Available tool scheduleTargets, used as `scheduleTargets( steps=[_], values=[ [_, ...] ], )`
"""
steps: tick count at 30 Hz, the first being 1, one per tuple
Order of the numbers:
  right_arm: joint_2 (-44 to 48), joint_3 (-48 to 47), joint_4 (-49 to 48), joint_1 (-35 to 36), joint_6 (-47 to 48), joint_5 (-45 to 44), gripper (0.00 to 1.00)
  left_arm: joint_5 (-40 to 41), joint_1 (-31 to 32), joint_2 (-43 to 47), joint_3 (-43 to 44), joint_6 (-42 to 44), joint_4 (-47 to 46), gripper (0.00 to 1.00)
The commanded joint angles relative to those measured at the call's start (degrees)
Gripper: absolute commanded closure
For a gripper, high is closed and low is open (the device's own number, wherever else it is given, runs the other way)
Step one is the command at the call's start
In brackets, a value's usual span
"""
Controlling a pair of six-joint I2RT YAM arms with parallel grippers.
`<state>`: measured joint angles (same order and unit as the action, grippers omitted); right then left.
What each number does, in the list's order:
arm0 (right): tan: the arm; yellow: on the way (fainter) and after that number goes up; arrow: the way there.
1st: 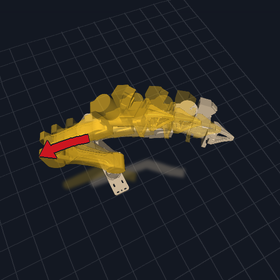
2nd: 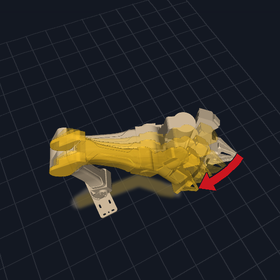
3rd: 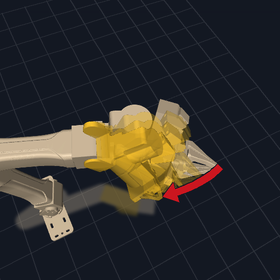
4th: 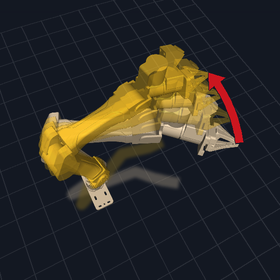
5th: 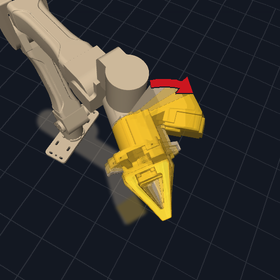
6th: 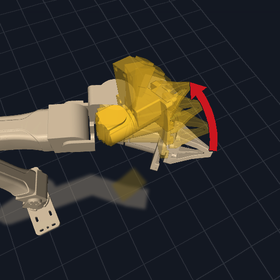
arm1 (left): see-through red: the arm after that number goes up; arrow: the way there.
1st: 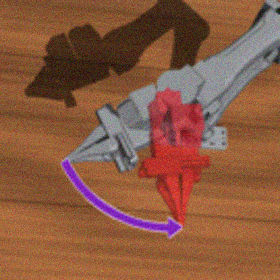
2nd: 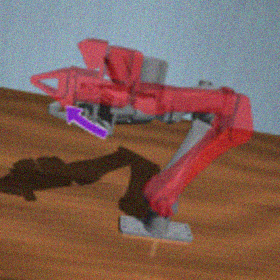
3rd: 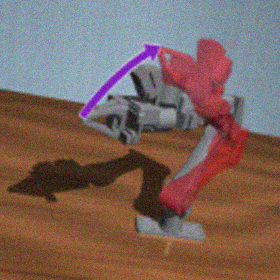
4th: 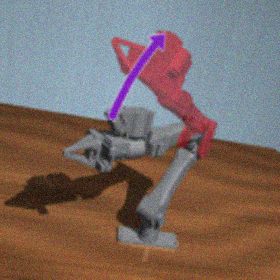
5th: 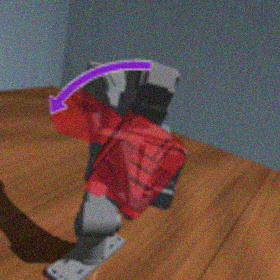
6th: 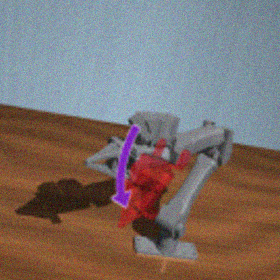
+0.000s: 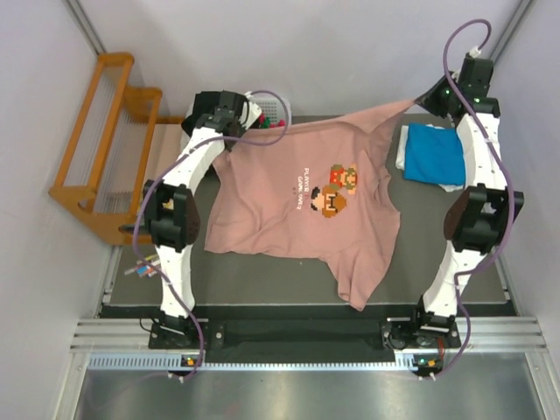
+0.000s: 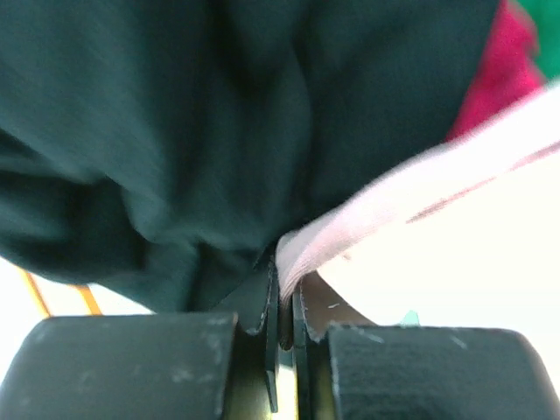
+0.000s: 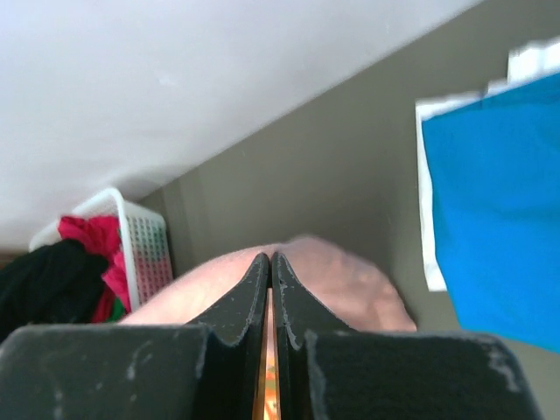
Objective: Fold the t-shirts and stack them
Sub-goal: Flatten the tshirt out
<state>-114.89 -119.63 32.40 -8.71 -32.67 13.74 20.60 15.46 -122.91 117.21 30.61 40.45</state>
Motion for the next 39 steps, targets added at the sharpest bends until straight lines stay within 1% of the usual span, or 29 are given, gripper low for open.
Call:
scheduleTargets(
  steps=[1,2,3,4,6,7,9,10,11,13,14,15,16,18,19,20,21,22,24,25,27,28,29,30,31,34,35,36,39],
  values=[
    [11.0,11.3,-0.9,1.3,1.1,1.0,1.00,-2.4,-1.0,12.4,-13.3,-0.2,-0.1,1.00],
    [13.3,15.0,-1.6,1.8,1.1,0.9,1.00,-3.4,-1.0,16.3,-16.3,-0.4,-0.6,1.00],
    [15.8,19.0,-3.6,2.5,0.7,1.2,1.00,-5.1,-1.0,18.0,-19.1,-0.4,-0.6,1.00],
    [20.3,26.0,-4.7,3.4,0.4,1.5,1.00,-6.1,-1.0,19.4,-23.6,-0.9,-0.2,1.00],
    [26.3,32.1,-6.1,4.4,0.2,1.4,1.00,-9.1,-1.0,22.7,-27.2,-0.9,2.8,1.00],
    [28.2,37.3,-6.3,5.1,0.2,0.9,1.00,-9.7,-1.0,23.8,-30.5,-1.4,3.4,1.00],
    [33.6,42.4,-7.2,5.9,-0.3,0.6,1.00,-10.8,-1.0,27.5,-34.1,-1.8,3.7,1.00],
    [35.2,46.4,-7.0,6.7,-0.4,-0.2,1.00,-11.6,-0.9,28.6,-37.8,-1.6,3.5,1.00],
    [36.7,48.3,-7.4,7.1,-0.6,-0.2,1.00,-12.2,-1.0,30.6,-39.7,-1.5,3.2,1.00],
    [40.1,52.5,-6.7,8.1,-0.5,-0.5,1.00,-13.4,-1.0,31.9,-44.4,-1.5,3.1,1.00],
    [41.1,53.6,-6.7,8.3,-0.4,-0.4,1.00,-13.8,-0.9,32.3,-45.7,-1.5,3.4,0.98],
    [42.7,55.7,-6.5,10.2,-0.4,-0.5,1.00,-14.3,-0.9,32.2,-48.0,-1.7,3.9,0.95],
    [43.3,56.5,-6.4,10.8,-0.3,-0.8,1.00,-14.6,-0.9,32.1,-49.1,-2.3,3.9,0.89],
    [44.5,58.2,-5.3,12.1,-0.1,-2.6,0.84,-15.1,-0.9,31.5,-51.9,-3.2,3.2,0.60],
    [44.5,58.6,-5.1,12.3,0.1,-2.6,0.67,-14.3,-0.9,31.2,-52.6,-4.1,2.8,0.40],
    [44.5,58.8,-4.5,12.2,0.6,-2.7,0.58,-13.8,-0.9,31.2,-53.0,-4.7,2.4,0.17],
    [44.0,58.4,-2.8,12.3,0.8,-3.3,0.47,-13.5,-0.9,31.7,-53.5,-4.9,2.3,0.09],
    [43.8,57.9,-2.0,12.3,1.4,-3.4,0.33,-13.3,-0.9,33.2,-53.6,-5.3,2.0,0.02],
    [44.6,57.4,-1.0,12.6,2.0,-3.2,0.23,-13.6,-1.0,35.8,-52.6,-5.6,2.4,0.01],
    [45.3,57.5,-0.4,12.9,2.0,-3.1,0.17,-14.2,-1.0,38.7,-51.9,-6.3,4.0,0.01],
    [48.4,58.6,0.4,15.5,1.9,-2.4,0.18,-18.7,-1.0,41.4,-49.3,-6.9,7.3,0.01],
    [49.5,59.3,1.8,17.0,2.0,-2.1,0.24,-20.3,-1.0,43.5,-48.7,-6.7,8.9,0.01],
    [51.8,60.0,2.5,18.6,1.5,-2.3,0.27,-23.2,-0.9,44.4,-48.4,-6.4,11.8,0.01],
    [53.0,62.3,3.1,22.4,1.1,-2.7,0.29,-25.8,-0.7,45.2,-48.9,-6.4,12.6,0.01],
    [54.1,63.8,3.6,24.2,0.4,-2.5,0.33,-26.2,-0.6,46.6,-49.6,-6.5,13.2,0.01],
    [57.1,72.1,3.7,31.1,-3.4,-1.1,0.39,-24.2,-0.6,48.1,-55.0,-6.3,11.1,0.01],
    [58.1,74.2,3.2,32.7,-5.4,-0.8,0.39,-23.3,-0.6,48.1,-57.8,-6.2,9.2,0.01],
    [58.6,77.9,2.9,35.3,-6.4,-0.8,0.39,-22.3,-0.7,47.9,-58.8,-6.2,8.3,0.01],
    [61.0,83.5,1.3,39.3,-10.4,-0.3,0.40,-22.4,-0.7,46.1,-60.5,-7.1,6.5,0.01]
  ],
)
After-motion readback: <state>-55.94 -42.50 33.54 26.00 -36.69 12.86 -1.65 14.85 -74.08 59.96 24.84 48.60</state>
